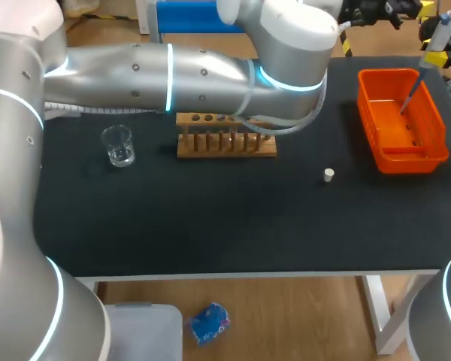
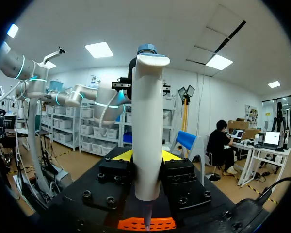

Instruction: Invert the test tube, pick up the pipette, mount the tip to pipette, aspirate from beaker and dispense into the tube, eject the tip, return the pipette, and cap with the stopper.

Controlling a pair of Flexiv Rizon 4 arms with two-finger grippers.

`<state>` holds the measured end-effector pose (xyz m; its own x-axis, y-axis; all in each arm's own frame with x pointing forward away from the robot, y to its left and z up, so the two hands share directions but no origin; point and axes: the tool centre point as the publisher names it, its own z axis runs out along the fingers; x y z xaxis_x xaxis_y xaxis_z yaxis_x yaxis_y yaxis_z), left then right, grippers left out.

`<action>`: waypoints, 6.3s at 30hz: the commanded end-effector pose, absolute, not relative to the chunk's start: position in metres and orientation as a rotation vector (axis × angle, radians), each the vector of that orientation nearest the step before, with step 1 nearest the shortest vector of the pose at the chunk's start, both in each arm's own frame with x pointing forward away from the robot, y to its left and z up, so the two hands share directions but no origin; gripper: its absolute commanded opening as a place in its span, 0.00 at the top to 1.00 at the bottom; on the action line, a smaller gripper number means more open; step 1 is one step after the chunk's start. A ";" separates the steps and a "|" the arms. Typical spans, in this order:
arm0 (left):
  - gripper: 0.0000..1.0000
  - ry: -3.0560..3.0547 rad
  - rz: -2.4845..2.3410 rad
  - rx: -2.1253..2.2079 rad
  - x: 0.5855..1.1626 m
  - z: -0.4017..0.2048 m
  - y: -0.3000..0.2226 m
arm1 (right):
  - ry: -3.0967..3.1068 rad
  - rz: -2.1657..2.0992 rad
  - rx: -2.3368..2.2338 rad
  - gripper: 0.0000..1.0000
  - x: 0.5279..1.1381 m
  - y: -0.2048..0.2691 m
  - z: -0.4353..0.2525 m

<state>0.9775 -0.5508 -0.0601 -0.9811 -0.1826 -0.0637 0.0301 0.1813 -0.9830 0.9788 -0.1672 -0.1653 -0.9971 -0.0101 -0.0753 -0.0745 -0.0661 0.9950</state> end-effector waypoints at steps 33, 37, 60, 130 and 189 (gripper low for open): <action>1.00 1.885 -2.278 -0.063 0.976 -0.070 -0.587 | 2.120 2.264 -0.106 1.00 0.981 -0.170 -0.166; 1.00 1.889 -2.279 -0.070 0.974 -0.073 -0.588 | 2.120 2.264 -0.106 1.00 0.981 -0.170 -0.166; 1.00 1.918 -2.239 -0.121 0.975 -0.086 -0.586 | 2.120 2.264 -0.106 1.00 0.981 -0.170 -0.166; 0.00 2.213 -1.966 -0.223 0.896 -0.028 -0.447 | 2.120 2.264 -0.106 1.00 0.981 -0.170 -0.166; 0.00 2.022 -2.060 -0.231 0.842 -0.065 -0.229 | 2.119 2.151 -0.303 1.00 0.878 0.009 -0.133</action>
